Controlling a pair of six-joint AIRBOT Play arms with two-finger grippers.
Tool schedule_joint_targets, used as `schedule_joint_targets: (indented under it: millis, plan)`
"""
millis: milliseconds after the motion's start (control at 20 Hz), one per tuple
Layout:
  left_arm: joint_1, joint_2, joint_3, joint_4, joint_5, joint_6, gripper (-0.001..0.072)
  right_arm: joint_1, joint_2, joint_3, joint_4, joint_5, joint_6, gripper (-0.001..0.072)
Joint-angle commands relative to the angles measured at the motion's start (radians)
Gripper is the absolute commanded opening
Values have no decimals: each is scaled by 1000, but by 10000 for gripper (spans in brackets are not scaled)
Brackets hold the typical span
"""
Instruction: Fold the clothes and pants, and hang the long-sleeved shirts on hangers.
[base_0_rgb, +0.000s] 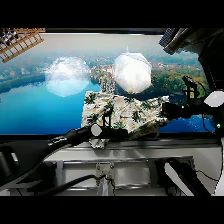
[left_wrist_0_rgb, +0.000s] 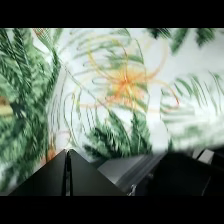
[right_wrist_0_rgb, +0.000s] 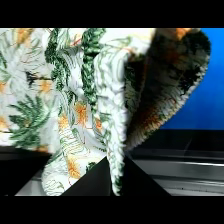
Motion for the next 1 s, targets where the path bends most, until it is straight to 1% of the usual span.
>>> schedule_joint_targets:
  millis: [0,150,200,250,300,350,450,500,600,700,750,800,850,950]
  plan:
    - [-14,-58,48,-52,27,5,1,1,30,-1,-2,24,8,18]
    - [-14,-60,51,-50,7,6,1,1,35,-1,-5,25,6,18]
    - [-10,-57,51,-46,-28,14,1,1,37,-1,-16,25,3,18]
    - [7,-43,51,-27,-94,47,0,1,37,-1,-32,26,0,18]
    - [33,-15,51,12,-169,81,1,1,37,-1,-45,24,-14,18]
    - [70,32,51,82,-244,93,0,1,37,-1,-56,23,-19,18]
    - [159,156,50,229,-344,84,0,2,37,2,-74,26,-19,18]
    - [217,238,50,311,-374,41,0,18,37,8,-115,36,-12,17]
    - [329,414,42,529,-388,-109,1,87,36,43,-241,76,36,16]
    - [443,585,23,774,-434,-256,0,177,35,103,-277,114,98,16]
    - [502,660,9,866,-486,-301,0,229,35,139,-277,113,145,16]
    - [555,719,-9,914,-544,-310,0,291,32,181,-278,100,203,16]
    - [609,774,-32,931,-608,-310,1,349,20,220,-278,79,254,16]
    - [688,865,-91,929,-692,-310,1,475,-39,300,-294,71,325,16]
